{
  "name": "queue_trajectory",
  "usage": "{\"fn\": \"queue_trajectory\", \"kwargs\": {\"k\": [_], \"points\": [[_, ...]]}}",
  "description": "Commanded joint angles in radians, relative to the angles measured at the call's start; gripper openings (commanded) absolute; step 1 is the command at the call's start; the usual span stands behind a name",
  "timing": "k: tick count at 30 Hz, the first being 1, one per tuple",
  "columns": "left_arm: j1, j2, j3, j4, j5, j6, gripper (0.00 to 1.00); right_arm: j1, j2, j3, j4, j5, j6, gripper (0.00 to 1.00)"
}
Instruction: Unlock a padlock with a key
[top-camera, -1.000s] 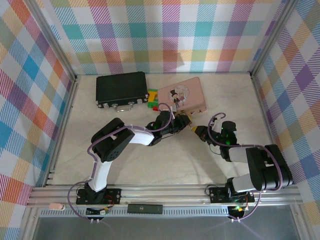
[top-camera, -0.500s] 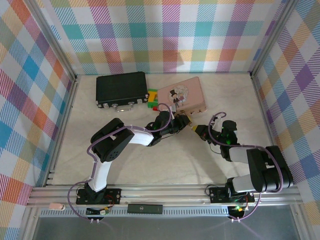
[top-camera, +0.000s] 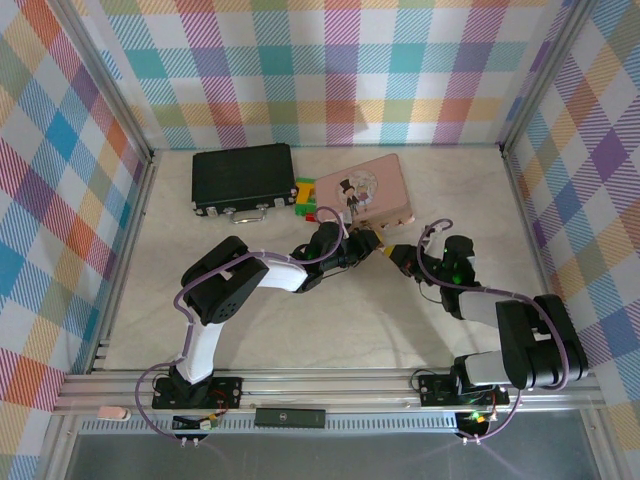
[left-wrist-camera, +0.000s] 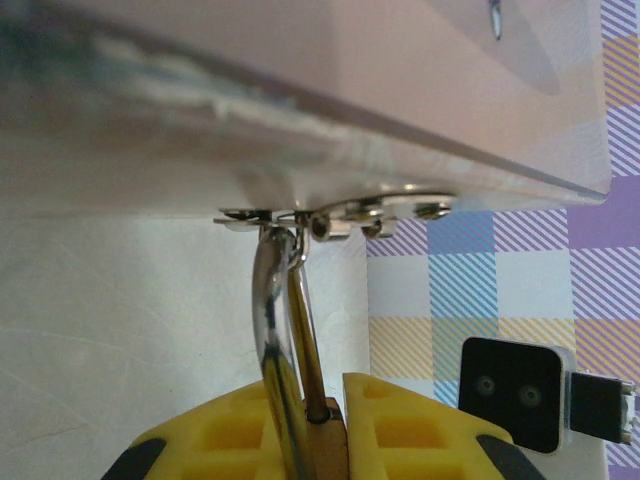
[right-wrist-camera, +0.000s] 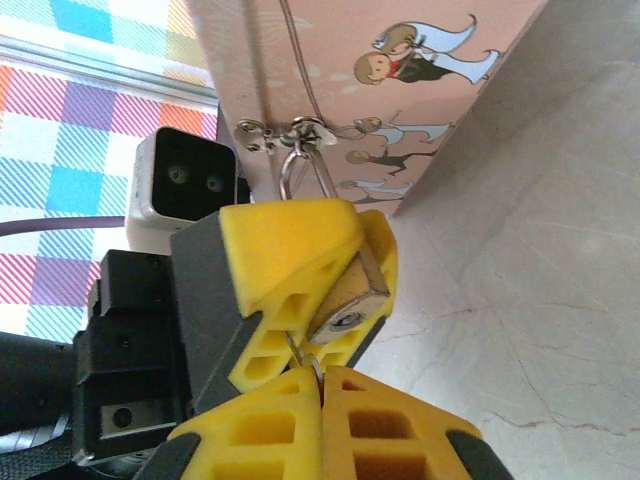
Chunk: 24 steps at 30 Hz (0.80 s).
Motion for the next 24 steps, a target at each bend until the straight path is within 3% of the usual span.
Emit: {"fn": "queue_trajectory", "kwargs": {"k": [1,14,24], "points": [[-0.002,-0.004,-0.005,0.021,0.007,-0.079,0.00,-0.005,-0.008,-0.014,-0.029,0.040,-0.025,0.00],[-0.005,-0.004,-0.010,0.042,-0.031,-0.097,0.00,-0.006,-0.104,-0.055,-0.100,0.122,-0.017,0.00],[-0.016,0.005,-0.001,0.057,-0.068,-0.114,0.00,-0.002,-0.104,-0.070,-0.005,0.190,0.064,0.00]]}}
